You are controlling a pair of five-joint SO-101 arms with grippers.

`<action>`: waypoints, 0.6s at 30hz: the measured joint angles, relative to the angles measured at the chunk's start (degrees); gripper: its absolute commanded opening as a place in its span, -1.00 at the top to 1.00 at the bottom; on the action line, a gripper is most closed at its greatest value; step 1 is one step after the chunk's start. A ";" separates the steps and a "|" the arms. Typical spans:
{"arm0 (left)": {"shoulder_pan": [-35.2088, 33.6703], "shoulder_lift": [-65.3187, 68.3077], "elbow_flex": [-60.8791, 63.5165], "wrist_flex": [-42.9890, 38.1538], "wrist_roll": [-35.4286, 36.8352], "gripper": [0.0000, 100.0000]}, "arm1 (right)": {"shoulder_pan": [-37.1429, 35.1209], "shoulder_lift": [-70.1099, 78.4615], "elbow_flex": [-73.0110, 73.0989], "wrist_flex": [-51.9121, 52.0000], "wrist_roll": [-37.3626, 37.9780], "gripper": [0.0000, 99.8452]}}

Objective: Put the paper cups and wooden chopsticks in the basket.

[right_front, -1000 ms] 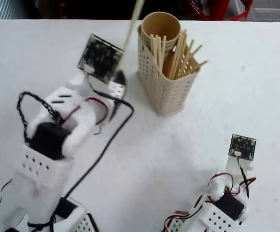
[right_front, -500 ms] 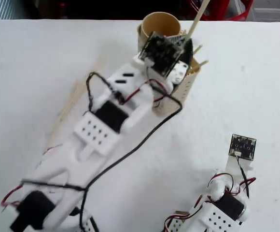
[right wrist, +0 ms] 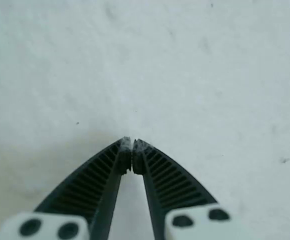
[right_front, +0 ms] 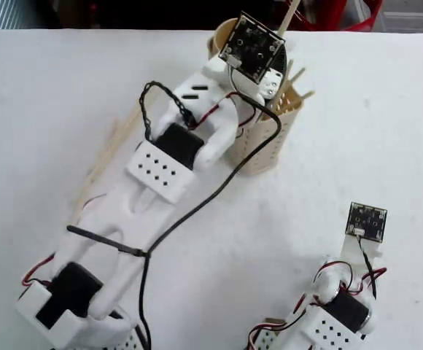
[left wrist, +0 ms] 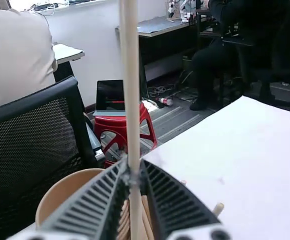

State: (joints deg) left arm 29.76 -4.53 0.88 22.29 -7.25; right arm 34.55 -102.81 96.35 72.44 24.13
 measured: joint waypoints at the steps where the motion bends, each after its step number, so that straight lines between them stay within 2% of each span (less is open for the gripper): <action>1: 0.00 0.00 0.00 0.00 0.00 0.95 | 0.00 0.00 0.00 0.00 0.00 0.96; 6: -0.18 0.00 0.00 0.00 0.00 0.95 | 0.00 0.00 0.00 0.00 0.00 0.96; 11: -0.18 0.00 0.00 0.00 0.00 0.80 | 0.00 0.00 0.00 0.00 0.00 0.96; 18: -0.18 0.00 0.00 2.20 3.60 0.78 | 0.00 0.00 0.00 0.00 0.00 0.96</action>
State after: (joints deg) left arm 29.58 -4.53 0.88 24.48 -3.65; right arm 34.55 -102.81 96.35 72.44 24.13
